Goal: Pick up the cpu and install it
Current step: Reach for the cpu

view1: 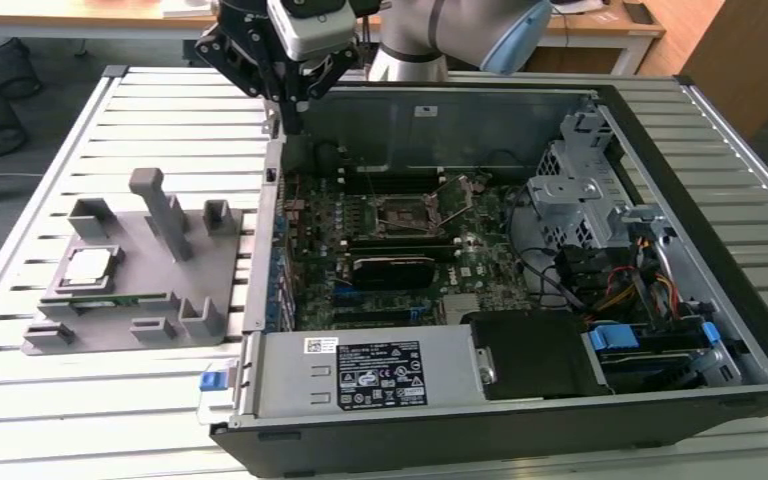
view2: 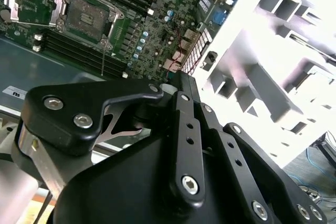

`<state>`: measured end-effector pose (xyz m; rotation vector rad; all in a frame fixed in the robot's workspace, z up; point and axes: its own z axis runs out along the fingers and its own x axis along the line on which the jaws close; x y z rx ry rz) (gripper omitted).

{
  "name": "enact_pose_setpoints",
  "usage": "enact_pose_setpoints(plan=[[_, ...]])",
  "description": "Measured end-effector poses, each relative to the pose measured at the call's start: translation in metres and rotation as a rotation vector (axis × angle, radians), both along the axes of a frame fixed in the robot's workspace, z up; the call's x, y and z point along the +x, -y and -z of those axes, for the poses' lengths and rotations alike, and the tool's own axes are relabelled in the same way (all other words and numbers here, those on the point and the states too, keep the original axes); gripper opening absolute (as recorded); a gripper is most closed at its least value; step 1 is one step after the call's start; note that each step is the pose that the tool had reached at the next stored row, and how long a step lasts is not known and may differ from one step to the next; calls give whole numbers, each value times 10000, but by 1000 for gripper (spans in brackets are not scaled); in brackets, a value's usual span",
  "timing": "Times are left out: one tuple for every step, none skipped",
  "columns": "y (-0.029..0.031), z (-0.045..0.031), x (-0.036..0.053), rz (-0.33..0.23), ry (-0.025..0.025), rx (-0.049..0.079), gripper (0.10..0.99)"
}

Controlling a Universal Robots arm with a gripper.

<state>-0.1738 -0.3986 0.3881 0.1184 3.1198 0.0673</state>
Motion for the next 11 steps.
enact_pose_setpoints(plan=[[0, 1, -9, 1, 0, 0, 106], [0, 2, -18, 1, -1, 0, 106], [0, 3, -28, 0, 0, 0, 106], [0, 3, -39, 0, 0, 0, 106], [0, 4, -49, 0, 0, 1, 106], [0, 5, -59, 0, 0, 0, 106], [0, 6, -67, 0, 0, 1, 106], [0, 7, -75, 0, -1, 0, 106], [0, 8, -83, 1, -2, 1, 106], [0, 9, -91, 1, -3, 1, 106], [0, 10, -99, 1, -4, 1, 106]])
